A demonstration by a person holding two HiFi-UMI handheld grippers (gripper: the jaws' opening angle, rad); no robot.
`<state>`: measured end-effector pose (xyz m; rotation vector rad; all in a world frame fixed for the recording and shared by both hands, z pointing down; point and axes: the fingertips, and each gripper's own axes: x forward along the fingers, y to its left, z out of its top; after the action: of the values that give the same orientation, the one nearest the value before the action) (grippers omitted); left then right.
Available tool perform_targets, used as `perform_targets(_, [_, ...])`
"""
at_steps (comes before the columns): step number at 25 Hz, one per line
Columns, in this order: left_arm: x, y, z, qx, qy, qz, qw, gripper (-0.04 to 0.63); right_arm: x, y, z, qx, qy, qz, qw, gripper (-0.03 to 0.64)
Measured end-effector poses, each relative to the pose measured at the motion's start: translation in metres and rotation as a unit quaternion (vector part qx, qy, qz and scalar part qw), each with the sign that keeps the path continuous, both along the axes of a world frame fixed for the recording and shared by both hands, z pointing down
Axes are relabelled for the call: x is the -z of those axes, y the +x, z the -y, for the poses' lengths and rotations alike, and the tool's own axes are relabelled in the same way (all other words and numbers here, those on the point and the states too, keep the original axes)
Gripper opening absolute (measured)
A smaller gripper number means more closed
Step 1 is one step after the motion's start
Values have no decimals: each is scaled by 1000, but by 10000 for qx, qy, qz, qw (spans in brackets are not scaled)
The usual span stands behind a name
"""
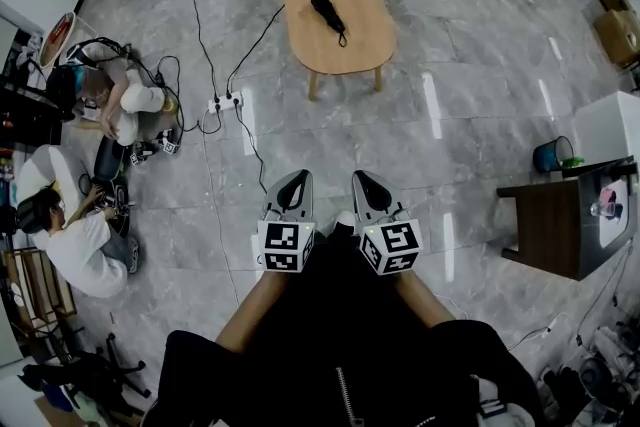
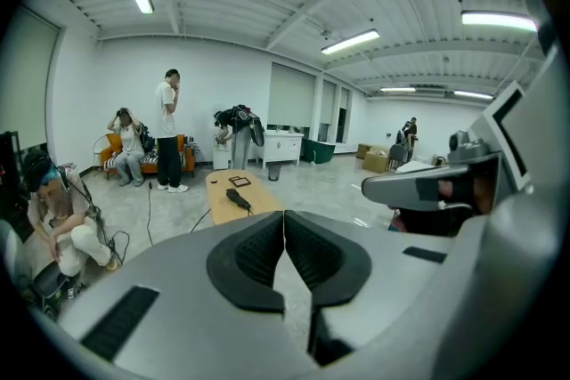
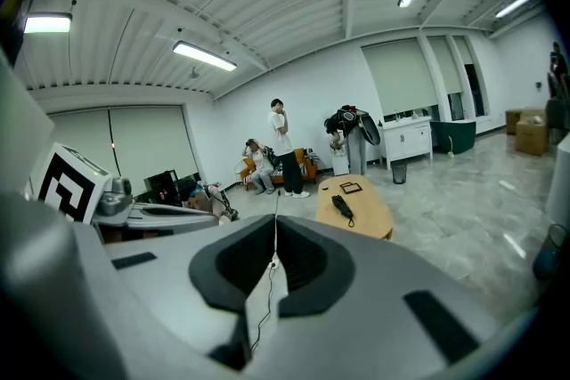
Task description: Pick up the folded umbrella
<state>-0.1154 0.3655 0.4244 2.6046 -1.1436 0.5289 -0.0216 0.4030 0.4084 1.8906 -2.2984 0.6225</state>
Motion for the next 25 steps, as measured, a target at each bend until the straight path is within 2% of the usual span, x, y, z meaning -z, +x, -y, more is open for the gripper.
perform_targets(6, [1, 7, 16, 96, -28, -29, 9999, 15, 3, 13, 12, 26, -4, -21, 10000, 12])
perform_targets(11, [1, 17, 32, -22, -10, -27, 10000, 15, 3, 17, 27, -3, 2, -53, 10000, 12])
perform_targets(17, [-7, 25, 48, -185, -198, -25, 9996, 15, -4, 23, 40, -131, -184, -34, 9997, 14])
perform_targets(25, [-11, 30, 96, -436, -264, -96, 9987, 15, -11, 21, 78, -338, -319, -67, 9989, 12])
